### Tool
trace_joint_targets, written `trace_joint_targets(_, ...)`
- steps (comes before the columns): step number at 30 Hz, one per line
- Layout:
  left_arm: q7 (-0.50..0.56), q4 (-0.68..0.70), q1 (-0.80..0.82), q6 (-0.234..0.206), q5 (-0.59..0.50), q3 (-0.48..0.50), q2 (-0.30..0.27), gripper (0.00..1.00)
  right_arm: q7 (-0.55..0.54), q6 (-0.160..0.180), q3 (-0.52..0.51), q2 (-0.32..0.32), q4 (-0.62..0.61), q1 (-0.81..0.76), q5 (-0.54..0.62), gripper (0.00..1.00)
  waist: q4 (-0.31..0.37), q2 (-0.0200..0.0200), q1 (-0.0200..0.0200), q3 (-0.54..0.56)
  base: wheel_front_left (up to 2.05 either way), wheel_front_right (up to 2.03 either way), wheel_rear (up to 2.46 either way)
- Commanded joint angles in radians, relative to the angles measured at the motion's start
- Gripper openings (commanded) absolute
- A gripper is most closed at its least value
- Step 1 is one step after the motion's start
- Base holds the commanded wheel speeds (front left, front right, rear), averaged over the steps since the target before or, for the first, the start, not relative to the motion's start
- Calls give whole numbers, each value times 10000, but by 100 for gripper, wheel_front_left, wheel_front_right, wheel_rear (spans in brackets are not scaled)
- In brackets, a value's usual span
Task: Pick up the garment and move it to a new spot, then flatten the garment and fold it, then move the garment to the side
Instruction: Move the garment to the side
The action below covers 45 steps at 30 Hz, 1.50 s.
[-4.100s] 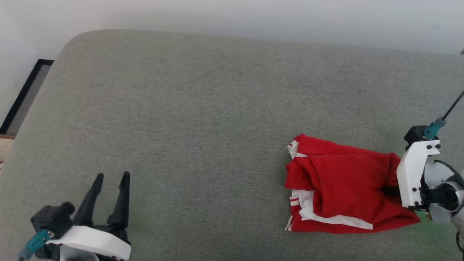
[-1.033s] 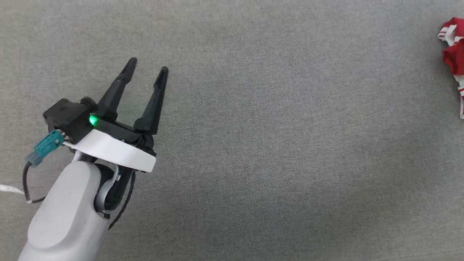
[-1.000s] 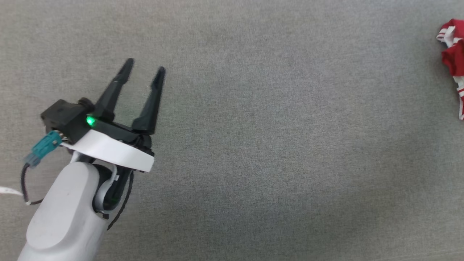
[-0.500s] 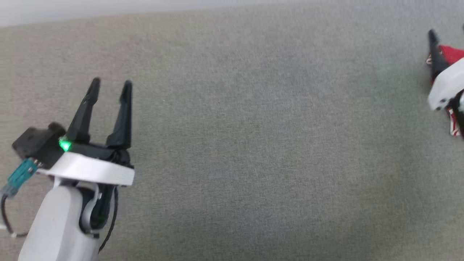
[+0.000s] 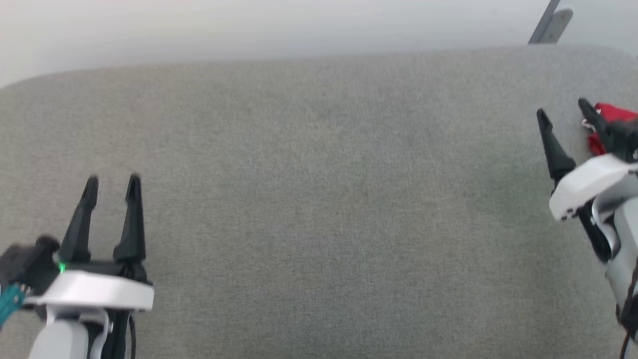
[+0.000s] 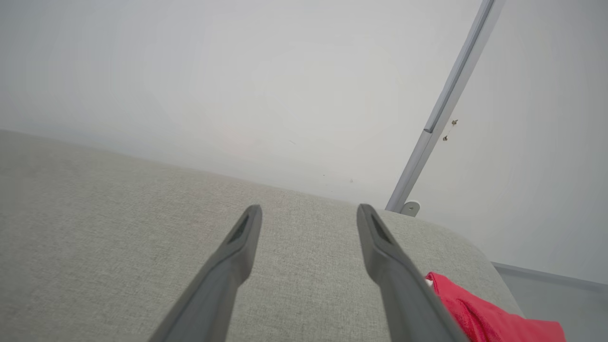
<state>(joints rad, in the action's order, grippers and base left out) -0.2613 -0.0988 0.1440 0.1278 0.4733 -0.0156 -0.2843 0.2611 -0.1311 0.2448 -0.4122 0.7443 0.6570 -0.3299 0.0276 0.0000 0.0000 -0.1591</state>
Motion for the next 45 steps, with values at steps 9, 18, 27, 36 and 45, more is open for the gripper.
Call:
trace_joint_targets(9, -49, 249, -1522, 32, -458, 800, 376, 100, 40, 7, -755, 253, -1605, -2130, -227, 100, -299, 0, 0, 981, 0, 0, 0)
trace_joint_targets(18, -50, 489, -2701, 32, -549, 1203, 599, 100, 42, 7, -1569, 675, -3053, -4226, -233, 100, -514, 0, 0, 1623, 0, 0, 0)
trace_joint_targets(27, -50, 627, -3243, 32, -403, 1355, 702, 100, 42, 7, -2294, 1236, -4195, -5767, -124, 100, -667, 0, 0, 1923, 0, 0, 0)
trace_joint_targets(36, -50, 635, -3666, 32, -445, 1268, 704, 100, 43, 6, -2807, 1917, -4987, -6925, -65, 100, -778, 0, 0, 2160, 0, 0, 0)
trace_joint_targets(45, -50, 554, -3748, 32, -401, 1164, 743, 100, 43, 6, -2975, 2316, -5356, -7475, -2, 100, -803, 0, 0, 2261, 0, 0, 0)
